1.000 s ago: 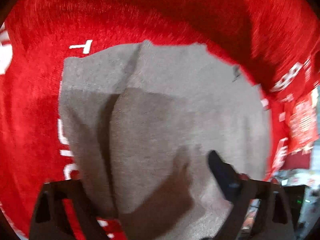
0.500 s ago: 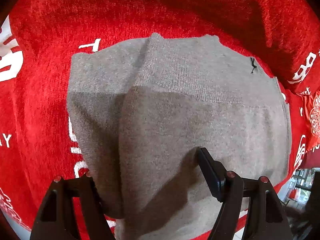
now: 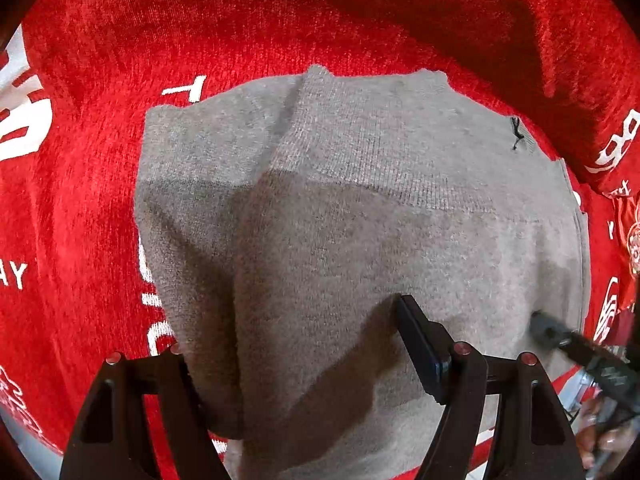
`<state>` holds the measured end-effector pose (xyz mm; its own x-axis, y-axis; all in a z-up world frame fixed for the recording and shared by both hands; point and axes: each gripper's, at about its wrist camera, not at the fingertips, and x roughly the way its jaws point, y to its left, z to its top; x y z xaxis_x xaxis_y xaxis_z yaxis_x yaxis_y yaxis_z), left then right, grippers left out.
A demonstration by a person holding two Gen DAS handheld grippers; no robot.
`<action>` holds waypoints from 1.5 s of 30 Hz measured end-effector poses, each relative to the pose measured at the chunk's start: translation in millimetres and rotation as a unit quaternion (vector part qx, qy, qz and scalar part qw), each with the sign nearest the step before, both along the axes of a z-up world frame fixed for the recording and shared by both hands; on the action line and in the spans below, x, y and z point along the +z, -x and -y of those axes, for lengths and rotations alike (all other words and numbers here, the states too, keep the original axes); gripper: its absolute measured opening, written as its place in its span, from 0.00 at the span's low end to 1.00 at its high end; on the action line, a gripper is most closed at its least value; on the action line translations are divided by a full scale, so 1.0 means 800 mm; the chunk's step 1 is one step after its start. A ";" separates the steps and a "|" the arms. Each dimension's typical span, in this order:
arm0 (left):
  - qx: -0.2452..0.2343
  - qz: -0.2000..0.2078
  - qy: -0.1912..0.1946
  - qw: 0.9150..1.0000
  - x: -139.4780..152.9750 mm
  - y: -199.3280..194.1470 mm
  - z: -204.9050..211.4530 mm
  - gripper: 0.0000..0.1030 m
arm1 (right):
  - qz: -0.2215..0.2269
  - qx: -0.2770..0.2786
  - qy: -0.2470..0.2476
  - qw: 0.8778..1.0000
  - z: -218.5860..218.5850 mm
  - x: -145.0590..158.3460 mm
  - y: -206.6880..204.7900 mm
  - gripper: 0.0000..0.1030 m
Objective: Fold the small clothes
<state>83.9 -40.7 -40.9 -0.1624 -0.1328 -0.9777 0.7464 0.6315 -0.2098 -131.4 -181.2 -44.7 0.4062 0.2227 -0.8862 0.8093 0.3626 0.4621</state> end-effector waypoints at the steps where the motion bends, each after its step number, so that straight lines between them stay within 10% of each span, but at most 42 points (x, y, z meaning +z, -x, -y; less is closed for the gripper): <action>1: 0.000 0.002 0.002 1.000 0.000 0.000 0.000 0.71 | 0.005 0.000 -0.002 1.000 0.001 0.000 0.003 0.08; 4: -0.002 0.004 0.022 1.000 0.010 -0.001 0.001 0.33 | 0.020 -0.009 -0.014 1.000 0.003 -0.003 0.014 0.08; 7: 0.010 -0.010 0.044 0.999 0.025 -0.008 0.000 0.17 | 0.037 -0.016 -0.030 0.999 0.009 -0.006 0.026 0.08; 15: -0.007 -0.038 0.127 0.991 0.108 0.027 0.039 0.16 | 0.084 -0.059 -0.076 0.992 0.023 0.005 0.079 0.09; 23: -0.121 -0.051 0.194 0.972 0.171 0.152 0.167 0.15 | 0.149 -0.147 -0.090 0.974 0.057 0.024 0.179 0.13; 33: -0.203 -0.029 0.105 0.973 0.076 0.274 0.248 0.16 | 0.137 -0.188 -0.137 0.963 0.066 -0.017 0.236 0.13; 38: -0.240 0.018 0.105 0.965 0.092 0.290 0.234 0.17 | 0.152 -0.193 -0.136 0.960 0.076 -0.017 0.244 0.13; 42: -0.226 0.049 0.120 0.965 0.119 0.273 0.220 0.94 | 0.179 -0.210 -0.139 0.951 0.092 -0.012 0.251 0.39; 45: -0.214 0.073 0.129 0.966 0.132 0.258 0.207 0.95 | 0.189 -0.225 -0.141 0.946 0.101 -0.014 0.259 0.42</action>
